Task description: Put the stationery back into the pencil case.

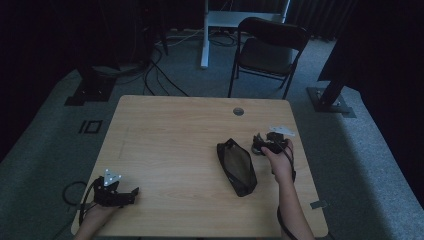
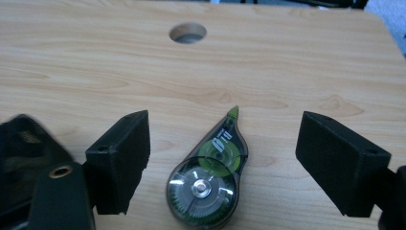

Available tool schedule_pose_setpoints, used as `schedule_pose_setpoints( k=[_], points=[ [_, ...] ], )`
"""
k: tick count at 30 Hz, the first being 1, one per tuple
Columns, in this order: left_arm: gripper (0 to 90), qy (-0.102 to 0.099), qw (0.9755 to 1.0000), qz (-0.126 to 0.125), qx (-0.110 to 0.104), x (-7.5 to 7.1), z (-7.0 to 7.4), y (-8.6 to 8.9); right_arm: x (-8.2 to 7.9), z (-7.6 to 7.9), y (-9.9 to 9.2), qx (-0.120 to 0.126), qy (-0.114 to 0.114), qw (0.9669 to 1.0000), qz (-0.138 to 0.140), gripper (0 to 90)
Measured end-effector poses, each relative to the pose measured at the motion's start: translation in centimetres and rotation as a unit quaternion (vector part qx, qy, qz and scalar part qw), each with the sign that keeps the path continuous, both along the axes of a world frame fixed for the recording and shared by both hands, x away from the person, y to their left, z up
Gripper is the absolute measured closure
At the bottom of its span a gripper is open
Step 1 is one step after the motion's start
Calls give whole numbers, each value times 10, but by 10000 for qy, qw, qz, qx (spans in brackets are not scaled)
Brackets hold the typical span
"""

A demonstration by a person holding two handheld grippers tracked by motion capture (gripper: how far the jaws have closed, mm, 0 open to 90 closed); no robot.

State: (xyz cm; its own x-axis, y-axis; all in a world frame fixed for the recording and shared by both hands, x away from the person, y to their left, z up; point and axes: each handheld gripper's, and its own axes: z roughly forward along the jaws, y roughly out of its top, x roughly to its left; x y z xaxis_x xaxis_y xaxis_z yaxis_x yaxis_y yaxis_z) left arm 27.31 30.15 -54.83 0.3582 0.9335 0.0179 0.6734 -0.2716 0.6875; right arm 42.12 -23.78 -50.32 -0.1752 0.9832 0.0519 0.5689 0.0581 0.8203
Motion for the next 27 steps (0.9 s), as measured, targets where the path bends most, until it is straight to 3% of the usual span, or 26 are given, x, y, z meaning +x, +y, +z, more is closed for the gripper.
schedule_pose_setpoints(
  k=[13, 22, 24, 25, 27],
  points=[
    [4, 0, 10000, 2, -2, 0, 0, 0, 26, -33, 7, -158, 512, 9984, -175, 231],
    [4, 1, 10000, 2, -1, 0, 0, 0, 24, -43, 5, -160, 671, 9975, -122, 339],
    [4, 0, 10000, 2, -2, 0, 0, 0, 24, -43, 5, -173, 643, 9977, -144, 362],
    [4, 0, 10000, 1, -2, 0, 0, 0, 23, -44, 5, -225, 598, 9978, -148, 416],
    [4, 1, 10000, 1, 0, 0, 0, 0, 22, -44, 5, -261, 593, 9978, -125, 421]
  ],
)
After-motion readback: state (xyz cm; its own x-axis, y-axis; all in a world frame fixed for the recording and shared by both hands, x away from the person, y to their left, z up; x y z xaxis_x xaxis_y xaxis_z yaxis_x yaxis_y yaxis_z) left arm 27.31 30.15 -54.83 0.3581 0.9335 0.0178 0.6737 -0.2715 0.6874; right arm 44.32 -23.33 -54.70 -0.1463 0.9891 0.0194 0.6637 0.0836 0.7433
